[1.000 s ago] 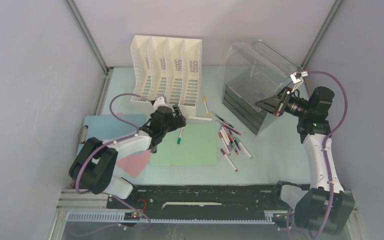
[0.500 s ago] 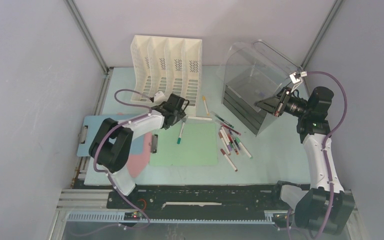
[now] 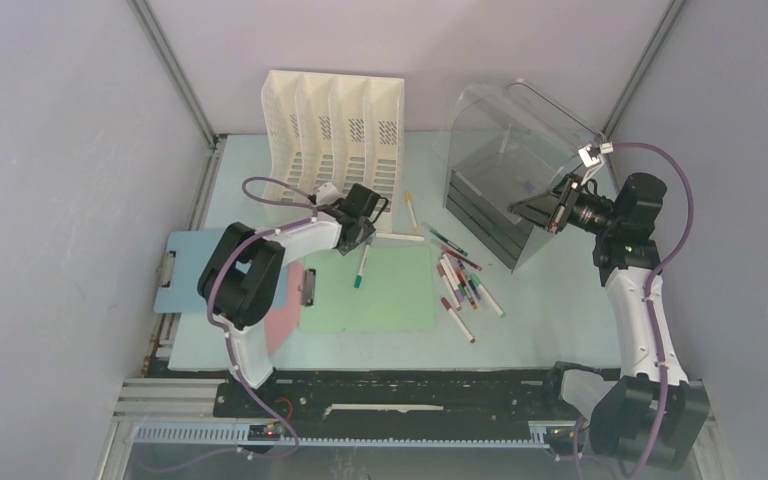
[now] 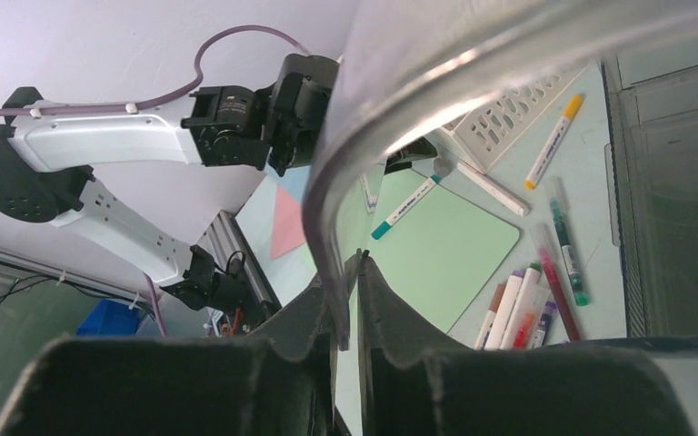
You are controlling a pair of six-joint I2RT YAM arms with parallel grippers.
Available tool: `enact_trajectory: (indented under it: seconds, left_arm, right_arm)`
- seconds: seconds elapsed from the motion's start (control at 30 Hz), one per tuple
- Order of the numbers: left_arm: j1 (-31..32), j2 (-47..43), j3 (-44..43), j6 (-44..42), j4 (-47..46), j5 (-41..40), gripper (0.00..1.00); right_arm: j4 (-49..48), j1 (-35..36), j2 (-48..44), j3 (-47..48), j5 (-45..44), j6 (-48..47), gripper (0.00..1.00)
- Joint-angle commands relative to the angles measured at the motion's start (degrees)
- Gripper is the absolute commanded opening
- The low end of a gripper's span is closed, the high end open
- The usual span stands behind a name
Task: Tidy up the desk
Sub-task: Pick up the stationery from the center of the board.
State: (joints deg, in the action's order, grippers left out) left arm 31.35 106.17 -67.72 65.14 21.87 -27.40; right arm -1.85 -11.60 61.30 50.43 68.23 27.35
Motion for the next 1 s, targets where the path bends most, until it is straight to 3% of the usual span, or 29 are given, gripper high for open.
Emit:
enact_trajectory:
  seconds: [0.0,0.23,0.37,0.6,0.97]
  left_arm:
    - [0.54,1.97,-2.07,1.90,0.46,-2.21,0.58]
    - [0.88,3.88,-2.58,1.10,0.11,-3.13,0.50]
    - [0.90,4.31,-2.63,0.83,0.02,-3.34,0.38]
    - [1.04,4.03,-1.77,0.09,-0.55,-3.43,0.28]
    - [2.39,-6.00,5.95,-6.21,-9.62,-5.52,0.14]
  right_arm:
    - [1.33,1.49,-0.17,2.11,5.18,0.86,0.17]
    - [1.32,1.60,-0.13,2.11,5.33,0.93,0.17]
    - [1.32,1.75,-0.04,2.11,5.35,0.90,0.17]
    - [1.32,1.84,-0.04,2.12,5.35,0.92,0.17]
    - [1.41,1.84,-0.21,2.11,5.37,0.85,0.17]
